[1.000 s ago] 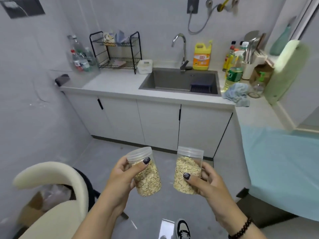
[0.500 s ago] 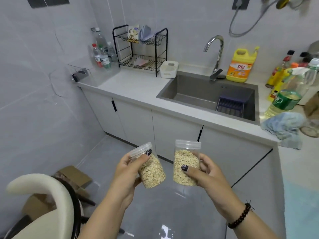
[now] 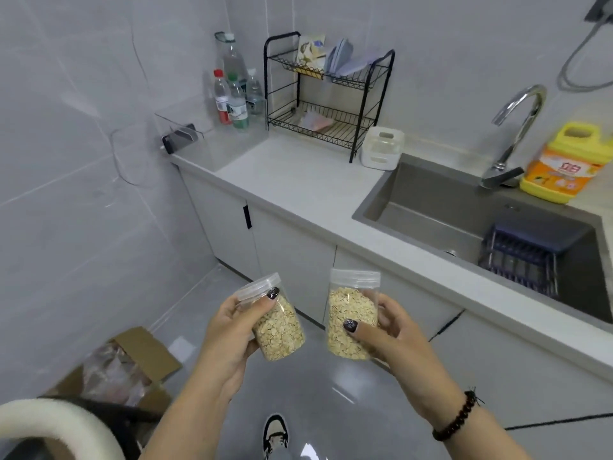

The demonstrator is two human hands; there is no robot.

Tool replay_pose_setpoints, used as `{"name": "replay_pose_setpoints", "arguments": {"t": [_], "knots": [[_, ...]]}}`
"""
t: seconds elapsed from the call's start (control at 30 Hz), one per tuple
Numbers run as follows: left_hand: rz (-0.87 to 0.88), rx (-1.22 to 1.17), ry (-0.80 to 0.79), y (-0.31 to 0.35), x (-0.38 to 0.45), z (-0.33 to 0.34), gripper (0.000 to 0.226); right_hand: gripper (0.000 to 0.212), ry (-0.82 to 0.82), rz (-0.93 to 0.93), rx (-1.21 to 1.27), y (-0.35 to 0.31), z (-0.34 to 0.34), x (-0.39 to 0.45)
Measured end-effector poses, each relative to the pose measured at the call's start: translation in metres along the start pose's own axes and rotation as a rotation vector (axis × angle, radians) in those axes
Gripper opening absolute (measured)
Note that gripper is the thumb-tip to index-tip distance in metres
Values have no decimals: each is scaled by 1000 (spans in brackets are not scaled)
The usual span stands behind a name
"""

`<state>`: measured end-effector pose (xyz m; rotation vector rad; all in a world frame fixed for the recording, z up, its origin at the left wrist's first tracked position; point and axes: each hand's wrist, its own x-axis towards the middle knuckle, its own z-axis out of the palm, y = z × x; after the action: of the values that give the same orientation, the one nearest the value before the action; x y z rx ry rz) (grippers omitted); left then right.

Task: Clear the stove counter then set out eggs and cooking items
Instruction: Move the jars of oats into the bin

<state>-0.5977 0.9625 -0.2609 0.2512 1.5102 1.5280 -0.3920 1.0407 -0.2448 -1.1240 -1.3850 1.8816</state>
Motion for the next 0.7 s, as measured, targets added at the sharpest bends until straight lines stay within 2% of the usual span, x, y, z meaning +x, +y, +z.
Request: {"name": "replay_pose_setpoints", "arguments": {"t": [0.13,0.27,0.47,0.53,0.7], "knots": [[28,22,-26,48,58,-13,38,36,52,6,36,-23,43,73],[48,37,12,91,107,-34,36,40,58,15,90,-41,85,137],[87,0,98,138,165,-61,52,35,-37,34,69,-62,126,222],[86,0,128,149,189,-67,49,34,-51,47,70,-68,135,253],[112,11,175,187,260,-64,60,44,-125,57,87,-86,149,343]]}}
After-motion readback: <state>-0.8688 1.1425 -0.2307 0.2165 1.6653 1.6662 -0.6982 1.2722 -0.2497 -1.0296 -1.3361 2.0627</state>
